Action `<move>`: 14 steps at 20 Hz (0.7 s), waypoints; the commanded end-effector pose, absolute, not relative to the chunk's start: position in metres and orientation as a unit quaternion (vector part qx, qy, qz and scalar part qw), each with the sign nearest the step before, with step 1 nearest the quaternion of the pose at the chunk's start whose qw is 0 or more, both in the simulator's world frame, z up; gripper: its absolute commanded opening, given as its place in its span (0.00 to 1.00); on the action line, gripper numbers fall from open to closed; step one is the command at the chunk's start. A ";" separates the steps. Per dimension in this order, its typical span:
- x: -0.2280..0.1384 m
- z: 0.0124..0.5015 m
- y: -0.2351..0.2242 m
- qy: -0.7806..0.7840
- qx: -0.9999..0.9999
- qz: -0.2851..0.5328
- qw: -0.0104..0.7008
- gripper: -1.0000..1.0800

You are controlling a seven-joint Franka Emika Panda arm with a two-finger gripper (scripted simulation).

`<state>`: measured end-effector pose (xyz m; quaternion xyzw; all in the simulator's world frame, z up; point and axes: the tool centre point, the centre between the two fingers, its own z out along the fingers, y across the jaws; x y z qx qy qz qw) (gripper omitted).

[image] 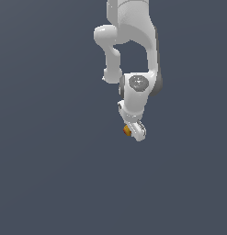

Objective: Pick up the object and move it to a goal position.

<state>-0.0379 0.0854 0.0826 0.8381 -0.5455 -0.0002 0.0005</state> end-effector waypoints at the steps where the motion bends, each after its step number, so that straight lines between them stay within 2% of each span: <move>1: -0.031 0.102 0.090 -0.546 0.838 0.001 0.000 0.00; 14: 0.015 0.224 0.121 -0.546 0.838 0.001 0.001 0.00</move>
